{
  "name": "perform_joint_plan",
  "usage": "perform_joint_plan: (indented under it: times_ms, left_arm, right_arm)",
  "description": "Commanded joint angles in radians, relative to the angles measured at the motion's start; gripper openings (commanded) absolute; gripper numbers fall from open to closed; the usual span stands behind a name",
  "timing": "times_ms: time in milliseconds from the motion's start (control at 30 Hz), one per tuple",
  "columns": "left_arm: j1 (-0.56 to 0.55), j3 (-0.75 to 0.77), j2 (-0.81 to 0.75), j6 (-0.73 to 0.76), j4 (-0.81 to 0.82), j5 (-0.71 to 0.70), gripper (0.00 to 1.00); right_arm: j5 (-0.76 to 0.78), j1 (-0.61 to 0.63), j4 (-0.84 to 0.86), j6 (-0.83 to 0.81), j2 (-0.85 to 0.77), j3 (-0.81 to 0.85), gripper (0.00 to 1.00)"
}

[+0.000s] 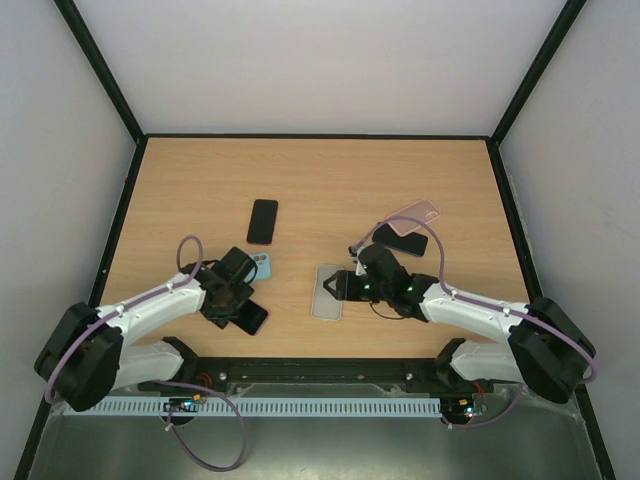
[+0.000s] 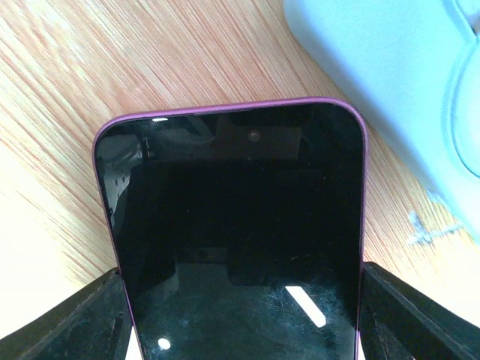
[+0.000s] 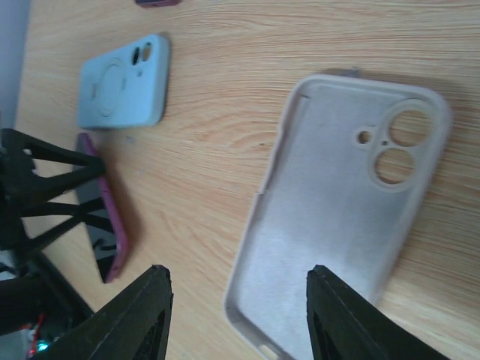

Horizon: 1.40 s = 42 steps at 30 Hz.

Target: Put the phone into the phone case

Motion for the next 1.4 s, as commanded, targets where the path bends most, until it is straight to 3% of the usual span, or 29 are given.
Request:
perform_joint_plan:
  times_ms: [0, 200, 567, 867, 1133, 1267, 1367]
  left_arm:
    - [-0.052, -0.014, -0.023, -0.046, 0.039, 0.044, 0.69]
    - [-0.129, -0.016, -0.034, -0.066, 0.114, 0.059, 0.69]
    - [-0.211, -0.012, -0.021, -0.084, 0.204, 0.102, 0.69]
    - [-0.237, -0.002, -0.043, -0.081, 0.216, 0.094, 0.69]
    - [-0.247, -0.003, -0.050, -0.075, 0.233, 0.107, 0.70]
    - [-0.249, 0.000, -0.063, -0.064, 0.234, 0.108, 0.77]
    - [-0.251, 0.006, -0.094, -0.036, 0.238, 0.096, 0.93]
  right_arm:
    - [-0.050, 0.028, 0.088, 0.033, -0.006, -0.011, 0.48]
    - [-0.122, 0.086, 0.210, 0.066, 0.079, 0.005, 0.43]
    - [-0.188, 0.229, 0.289, 0.073, 0.321, 0.093, 0.46]
    - [-0.254, 0.248, 0.355, 0.087, 0.392, 0.112, 0.21]
    - [-0.295, 0.249, 0.431, 0.117, 0.422, 0.099, 0.04]
    - [-0.290, 0.249, 0.447, 0.126, 0.398, 0.080, 0.02]
    - [-0.262, 0.249, 0.448, 0.130, 0.356, 0.057, 0.02]
